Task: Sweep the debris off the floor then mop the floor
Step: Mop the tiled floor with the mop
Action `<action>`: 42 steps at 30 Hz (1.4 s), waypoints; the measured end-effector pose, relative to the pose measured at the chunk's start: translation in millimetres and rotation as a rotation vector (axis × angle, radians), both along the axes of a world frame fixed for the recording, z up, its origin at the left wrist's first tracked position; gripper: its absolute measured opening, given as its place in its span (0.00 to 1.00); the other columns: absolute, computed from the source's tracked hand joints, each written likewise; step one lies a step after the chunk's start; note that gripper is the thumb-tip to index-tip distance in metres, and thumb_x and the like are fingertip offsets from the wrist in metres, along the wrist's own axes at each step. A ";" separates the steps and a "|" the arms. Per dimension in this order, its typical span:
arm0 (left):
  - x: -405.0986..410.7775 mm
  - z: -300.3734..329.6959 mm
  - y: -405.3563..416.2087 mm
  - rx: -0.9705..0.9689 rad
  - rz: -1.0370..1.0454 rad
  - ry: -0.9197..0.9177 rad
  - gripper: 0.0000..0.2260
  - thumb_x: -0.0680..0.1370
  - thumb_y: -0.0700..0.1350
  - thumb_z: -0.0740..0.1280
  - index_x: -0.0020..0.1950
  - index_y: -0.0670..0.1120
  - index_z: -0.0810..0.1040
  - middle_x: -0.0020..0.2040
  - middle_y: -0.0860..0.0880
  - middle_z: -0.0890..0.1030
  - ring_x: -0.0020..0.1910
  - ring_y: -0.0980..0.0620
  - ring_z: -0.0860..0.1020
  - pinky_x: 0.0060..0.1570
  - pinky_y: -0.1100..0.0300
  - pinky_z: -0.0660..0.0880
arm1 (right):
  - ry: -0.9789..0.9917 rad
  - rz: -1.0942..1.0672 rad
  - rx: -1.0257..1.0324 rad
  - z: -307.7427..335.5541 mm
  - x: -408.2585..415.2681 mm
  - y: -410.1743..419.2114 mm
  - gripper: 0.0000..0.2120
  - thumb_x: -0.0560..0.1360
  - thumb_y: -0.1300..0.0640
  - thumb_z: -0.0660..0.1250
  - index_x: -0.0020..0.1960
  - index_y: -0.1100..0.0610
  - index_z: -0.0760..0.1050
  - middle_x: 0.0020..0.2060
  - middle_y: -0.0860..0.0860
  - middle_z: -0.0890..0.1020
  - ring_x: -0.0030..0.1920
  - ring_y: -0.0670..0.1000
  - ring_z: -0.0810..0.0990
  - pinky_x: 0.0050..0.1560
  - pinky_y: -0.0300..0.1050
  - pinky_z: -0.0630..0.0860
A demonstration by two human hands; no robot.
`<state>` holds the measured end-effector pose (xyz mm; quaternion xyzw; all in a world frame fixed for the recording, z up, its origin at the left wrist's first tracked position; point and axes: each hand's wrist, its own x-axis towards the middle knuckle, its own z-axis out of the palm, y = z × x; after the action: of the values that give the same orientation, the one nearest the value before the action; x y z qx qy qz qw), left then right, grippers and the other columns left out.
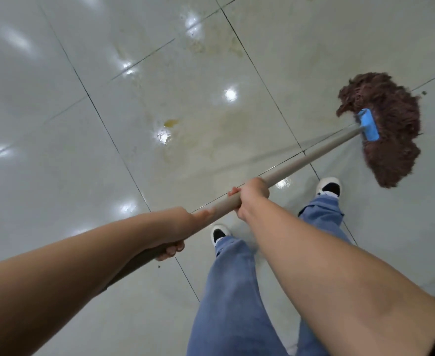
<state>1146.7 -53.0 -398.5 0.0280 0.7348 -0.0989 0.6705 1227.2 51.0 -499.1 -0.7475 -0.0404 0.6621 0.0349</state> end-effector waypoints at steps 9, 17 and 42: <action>76.4 -25.4 251.7 0.042 -0.053 -0.112 0.31 0.76 0.67 0.48 0.38 0.41 0.70 0.14 0.51 0.63 0.12 0.55 0.61 0.23 0.73 0.62 | -0.050 -0.072 0.079 -31.9 78.3 247.8 0.14 0.80 0.53 0.51 0.39 0.58 0.63 0.25 0.54 0.70 0.12 0.48 0.66 0.19 0.33 0.69; 138.9 -44.3 524.5 0.093 -0.052 -0.121 0.29 0.74 0.69 0.49 0.36 0.43 0.66 0.15 0.51 0.63 0.11 0.54 0.60 0.21 0.75 0.61 | -0.068 -0.025 0.155 -40.4 148.3 519.7 0.14 0.81 0.54 0.49 0.38 0.57 0.61 0.27 0.54 0.72 0.12 0.48 0.68 0.16 0.34 0.69; 61.6 -49.1 396.0 0.209 0.017 -0.160 0.31 0.67 0.74 0.52 0.36 0.45 0.64 0.14 0.53 0.61 0.12 0.56 0.58 0.20 0.75 0.56 | -0.089 0.069 0.166 -57.7 72.7 401.9 0.13 0.81 0.57 0.49 0.38 0.58 0.60 0.30 0.54 0.70 0.24 0.49 0.68 0.17 0.34 0.71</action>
<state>1208.3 343.0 -447.6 0.0995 0.6854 -0.0137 0.7212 1299.9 452.9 -556.9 -0.7689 -0.1225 0.6234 0.0720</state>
